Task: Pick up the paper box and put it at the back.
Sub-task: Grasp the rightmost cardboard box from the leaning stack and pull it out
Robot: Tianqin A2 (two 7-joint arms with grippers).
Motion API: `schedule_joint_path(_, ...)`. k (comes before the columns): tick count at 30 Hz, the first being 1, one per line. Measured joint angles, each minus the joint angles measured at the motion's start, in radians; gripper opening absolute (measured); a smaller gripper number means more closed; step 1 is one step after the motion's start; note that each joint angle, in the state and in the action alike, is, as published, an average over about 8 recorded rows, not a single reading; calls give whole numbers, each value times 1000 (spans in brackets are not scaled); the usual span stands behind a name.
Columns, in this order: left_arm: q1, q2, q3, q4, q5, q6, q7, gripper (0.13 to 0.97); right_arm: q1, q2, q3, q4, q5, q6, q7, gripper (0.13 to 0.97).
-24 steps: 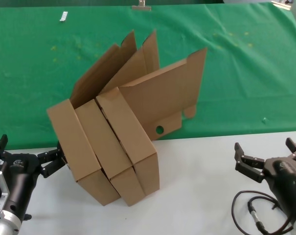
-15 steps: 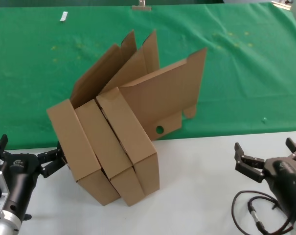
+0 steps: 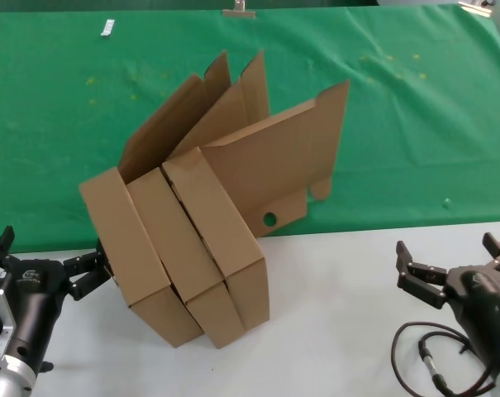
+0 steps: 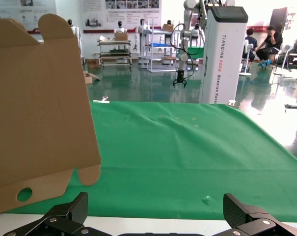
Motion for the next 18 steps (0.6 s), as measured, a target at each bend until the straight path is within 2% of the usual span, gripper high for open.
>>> schedule_joint_path(6,0,0,0,0,0,0,0,953,0,0,0,0,0,0,0,966)
schedule_joint_path(15,0,0,0,0,0,0,0,881,0,0,0,0,0,0,0,966)
schedule_joint_path(18,0,0,0,0,0,0,0,829,0,0,0,0,0,0,0,966)
